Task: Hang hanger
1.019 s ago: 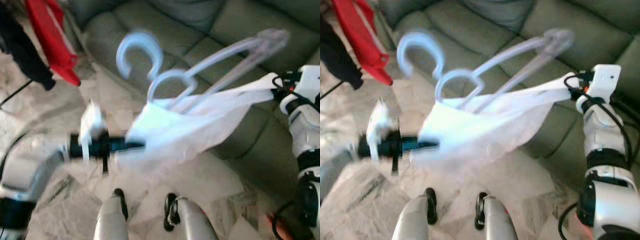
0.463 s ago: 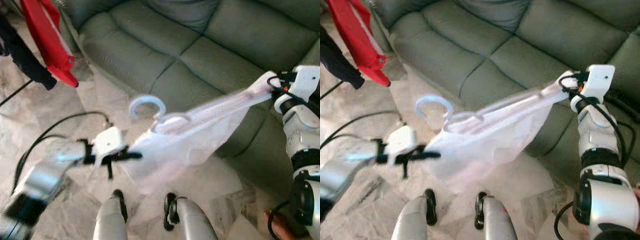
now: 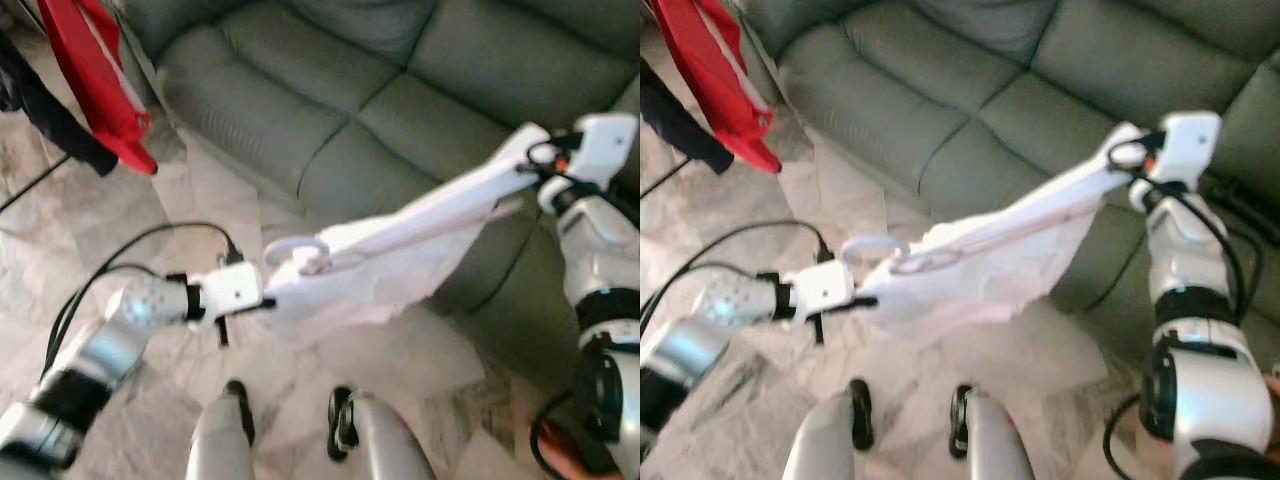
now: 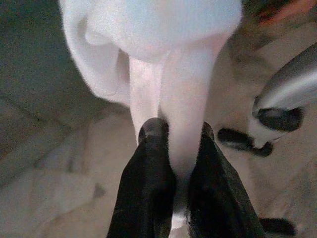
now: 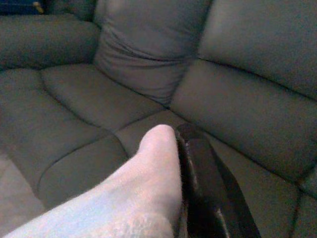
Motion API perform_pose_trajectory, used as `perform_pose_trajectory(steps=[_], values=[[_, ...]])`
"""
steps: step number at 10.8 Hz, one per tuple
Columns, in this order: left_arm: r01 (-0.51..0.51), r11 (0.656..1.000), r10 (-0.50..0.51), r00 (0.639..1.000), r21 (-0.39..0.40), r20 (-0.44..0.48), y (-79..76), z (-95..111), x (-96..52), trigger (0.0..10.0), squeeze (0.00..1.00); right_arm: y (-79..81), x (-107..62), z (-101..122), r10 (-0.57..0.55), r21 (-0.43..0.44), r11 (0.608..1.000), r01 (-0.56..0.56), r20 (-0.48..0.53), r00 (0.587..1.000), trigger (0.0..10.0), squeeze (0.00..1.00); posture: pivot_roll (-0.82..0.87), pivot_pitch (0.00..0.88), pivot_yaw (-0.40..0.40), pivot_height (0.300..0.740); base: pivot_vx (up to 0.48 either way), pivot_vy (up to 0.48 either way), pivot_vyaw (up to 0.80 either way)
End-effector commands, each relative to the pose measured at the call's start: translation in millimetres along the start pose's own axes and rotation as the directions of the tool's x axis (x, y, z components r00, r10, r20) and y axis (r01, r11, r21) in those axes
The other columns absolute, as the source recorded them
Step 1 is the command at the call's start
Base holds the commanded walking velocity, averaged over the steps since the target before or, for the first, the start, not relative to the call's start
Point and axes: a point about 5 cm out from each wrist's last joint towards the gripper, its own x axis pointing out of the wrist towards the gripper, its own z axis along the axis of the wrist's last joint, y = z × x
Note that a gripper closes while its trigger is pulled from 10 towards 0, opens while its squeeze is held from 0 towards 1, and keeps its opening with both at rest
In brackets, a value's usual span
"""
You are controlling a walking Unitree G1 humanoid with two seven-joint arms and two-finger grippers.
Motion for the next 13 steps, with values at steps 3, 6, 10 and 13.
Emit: perform_pose_trajectory(steps=[3, 6, 10, 13], values=[[-0.072, 0.994, 0.028, 0.904, -0.087, -0.427, -12.9, -76, -13.8, 0.0, 0.00, -14.2, 5.5, 64, -0.035, -0.088, 0.994, 0.060, 0.269, 0.963, 0.0, 0.00, 0.03, 0.258, -0.070, 0.740, 0.000, 0.000, 0.00], [-0.303, 0.952, 0.245, 0.828, -0.035, -0.505, 10.5, -83, -7.5, 0.0, 0.00, 17.6, 15.7, 87, 0.115, -0.278, 0.960, -0.029, 0.297, 0.948, 0.0, 0.00, 0.02, 0.263, -0.066, 0.740, 0.000, 0.000, 0.00], [-0.604, 0.788, 0.480, 0.723, -0.118, -0.496, 36.6, -83, -14.2, 0.0, 0.00, 11.8, 12.0, 82, 0.081, -0.291, 0.957, 0.005, 0.282, 0.956, 0.0, 0.00, 0.02, 0.272, -0.063, 0.740, 0.000, 0.000, 0.00], [-0.622, 0.768, 0.466, 0.706, -0.152, -0.533, 28.3, -94, -15.5, 0.0, 0.00, 12.9, 8.7, 76, 0.065, -0.297, 0.955, 0.022, 0.279, 0.958, 0.0, 0.00, 0.03, 0.279, -0.059, 0.740, 0.000, 0.000, 0.00]])
